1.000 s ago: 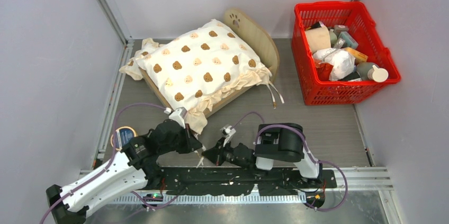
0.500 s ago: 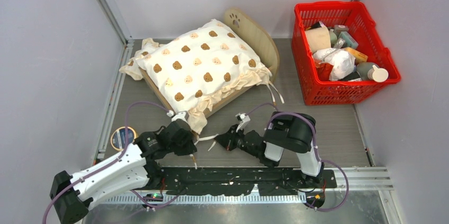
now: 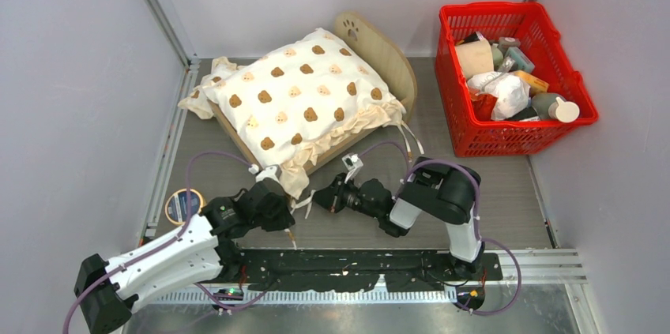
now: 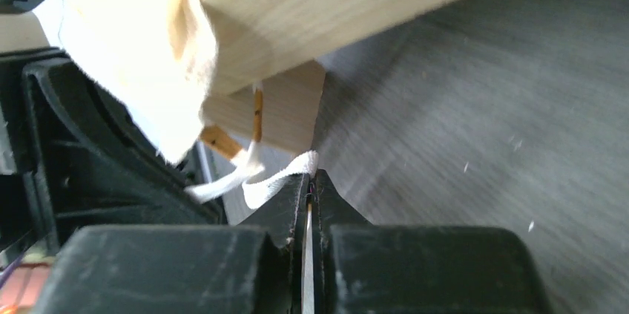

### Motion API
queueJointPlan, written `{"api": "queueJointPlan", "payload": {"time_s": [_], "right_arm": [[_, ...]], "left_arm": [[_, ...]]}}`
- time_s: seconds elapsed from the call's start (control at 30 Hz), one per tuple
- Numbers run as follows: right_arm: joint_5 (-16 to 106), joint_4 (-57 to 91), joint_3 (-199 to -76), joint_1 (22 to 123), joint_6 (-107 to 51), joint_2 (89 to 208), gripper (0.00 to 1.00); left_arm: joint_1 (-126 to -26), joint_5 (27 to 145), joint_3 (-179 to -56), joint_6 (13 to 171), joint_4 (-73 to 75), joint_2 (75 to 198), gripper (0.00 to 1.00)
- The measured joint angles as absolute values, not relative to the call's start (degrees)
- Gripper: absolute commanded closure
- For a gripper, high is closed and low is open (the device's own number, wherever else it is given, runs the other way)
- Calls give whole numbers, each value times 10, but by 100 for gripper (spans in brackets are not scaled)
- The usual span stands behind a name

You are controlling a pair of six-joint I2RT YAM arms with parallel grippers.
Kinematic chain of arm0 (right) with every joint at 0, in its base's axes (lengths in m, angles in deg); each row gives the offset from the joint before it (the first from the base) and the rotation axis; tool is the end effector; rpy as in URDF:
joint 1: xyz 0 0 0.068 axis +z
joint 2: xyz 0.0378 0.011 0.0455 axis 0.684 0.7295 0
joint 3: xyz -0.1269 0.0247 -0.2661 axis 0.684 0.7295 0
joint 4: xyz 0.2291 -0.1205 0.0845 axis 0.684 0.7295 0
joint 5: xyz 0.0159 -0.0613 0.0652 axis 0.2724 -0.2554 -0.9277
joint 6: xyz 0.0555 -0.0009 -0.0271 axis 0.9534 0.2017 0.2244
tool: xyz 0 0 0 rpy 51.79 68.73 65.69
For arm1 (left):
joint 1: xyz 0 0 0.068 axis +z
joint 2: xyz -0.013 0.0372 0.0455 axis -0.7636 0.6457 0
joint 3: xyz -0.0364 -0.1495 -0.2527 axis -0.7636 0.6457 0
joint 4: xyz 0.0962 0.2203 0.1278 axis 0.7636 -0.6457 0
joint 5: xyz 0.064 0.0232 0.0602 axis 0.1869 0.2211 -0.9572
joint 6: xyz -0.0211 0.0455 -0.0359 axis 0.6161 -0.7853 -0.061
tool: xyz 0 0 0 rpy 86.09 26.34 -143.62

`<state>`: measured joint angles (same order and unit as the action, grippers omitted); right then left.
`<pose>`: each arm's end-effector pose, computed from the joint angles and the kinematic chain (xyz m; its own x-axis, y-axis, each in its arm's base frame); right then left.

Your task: Set up the pet bed

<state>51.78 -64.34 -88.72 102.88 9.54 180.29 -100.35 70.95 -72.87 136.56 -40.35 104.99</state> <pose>0.1647 0.2844 0.1161 -0.6451 0.2820 -0.7102 -0.5925 0.4023 0.6979 0.0948 -0.1064 0.1985 -0.8931 -0.2171 -0.3941 -0.0375 0.9087 -0.4158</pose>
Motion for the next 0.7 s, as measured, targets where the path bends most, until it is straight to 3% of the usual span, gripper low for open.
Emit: {"api": "queueJointPlan", "payload": {"time_s": [0.1, 0.33, 0.7], "right_arm": [[464, -611, -870, 1014, 150, 1785, 95], [363, -453, -883, 1002, 259, 1741, 95], [312, -435, -879, 995, 377, 1724, 95]], "left_arm": [[-1003, 708, -730, 1357, -398, 1053, 74], [-1004, 699, -741, 1318, -395, 1053, 50], [-1025, 685, -764, 1216, -363, 974, 51]]}}
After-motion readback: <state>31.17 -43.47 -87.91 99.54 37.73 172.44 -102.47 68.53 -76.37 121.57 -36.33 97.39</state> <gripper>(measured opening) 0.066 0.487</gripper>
